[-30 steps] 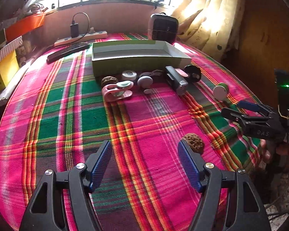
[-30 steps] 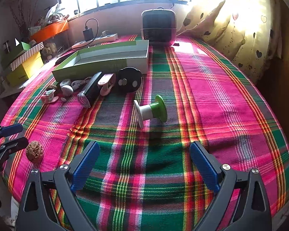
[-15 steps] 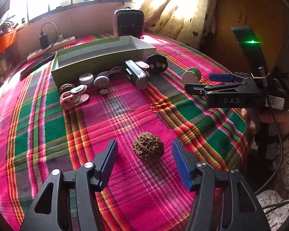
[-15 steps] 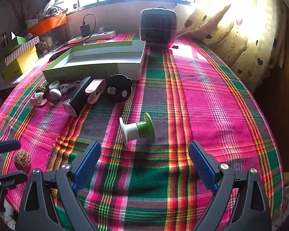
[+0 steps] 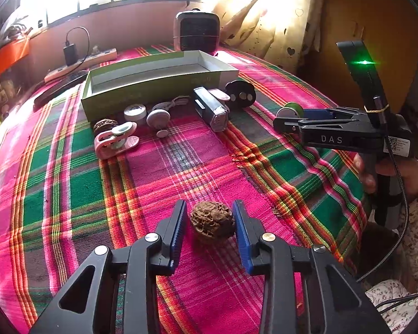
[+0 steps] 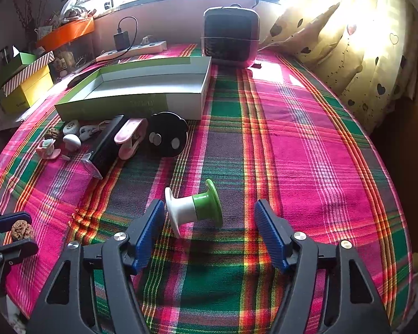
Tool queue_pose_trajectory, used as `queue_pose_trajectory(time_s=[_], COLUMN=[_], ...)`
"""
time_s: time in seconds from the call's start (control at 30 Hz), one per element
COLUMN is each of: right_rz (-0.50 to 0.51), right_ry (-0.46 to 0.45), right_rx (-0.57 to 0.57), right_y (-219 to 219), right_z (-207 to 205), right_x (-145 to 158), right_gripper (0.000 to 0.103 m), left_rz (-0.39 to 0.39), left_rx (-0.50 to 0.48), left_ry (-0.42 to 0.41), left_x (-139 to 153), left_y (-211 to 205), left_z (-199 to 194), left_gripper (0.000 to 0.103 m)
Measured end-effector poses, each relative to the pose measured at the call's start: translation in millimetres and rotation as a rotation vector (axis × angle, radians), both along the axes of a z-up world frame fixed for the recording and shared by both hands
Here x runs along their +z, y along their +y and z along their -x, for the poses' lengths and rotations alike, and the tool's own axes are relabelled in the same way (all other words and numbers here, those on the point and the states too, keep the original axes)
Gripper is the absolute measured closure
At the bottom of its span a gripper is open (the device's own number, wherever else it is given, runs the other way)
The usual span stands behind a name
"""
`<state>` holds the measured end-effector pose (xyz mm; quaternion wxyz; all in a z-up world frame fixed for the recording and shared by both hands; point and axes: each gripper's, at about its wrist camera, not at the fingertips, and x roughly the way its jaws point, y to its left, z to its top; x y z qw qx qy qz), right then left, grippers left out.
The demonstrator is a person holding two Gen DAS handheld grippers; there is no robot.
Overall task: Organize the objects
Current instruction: 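Close the left gripper on the brown walnut while the right gripper approaches the spool, then carry the walnut into the white tray and open the left gripper while the right gripper carries the spool in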
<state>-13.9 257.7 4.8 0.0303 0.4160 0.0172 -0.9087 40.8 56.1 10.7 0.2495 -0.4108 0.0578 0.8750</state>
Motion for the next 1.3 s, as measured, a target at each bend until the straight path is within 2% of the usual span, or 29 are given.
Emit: queue_pose_trajectory(time_s=[0.13,0.27,0.63,0.9,1.3], right_rz=[0.001,0.002,0.017,0.025,0.065], right_ry=[0.007,0.01,0.021,0.051,0.042], right_rx=[-0.004,-0.003,0.0,0.033,0.09], right_y=[0.4,-0.1,-0.9,-13.2,-36.4], right_z=[-0.1,-0.8,5.9,28.9,75.7], right_x=[1.0,1.4,16.1,39.9,53.3], right_gripper=[0.061,0.07,0.07,0.07,0.07], left_rz=[-0.01,-0.014,-0.024,-0.037,-0.033], left_rx=[0.001,0.005,0.039,0.101,0.167], left_ry=[-0.006,-0.008,0.0,0.014,0.038], left_x=[0.1,0.4,12.2,31.5,45.0], left_y=[-1.4,-1.8,-9.5,-21.9,-35.8], left_z=[3.1,4.8,26.0,66.6,123.8], left_gripper=[0.074,0.075,0.075,0.075,0.075])
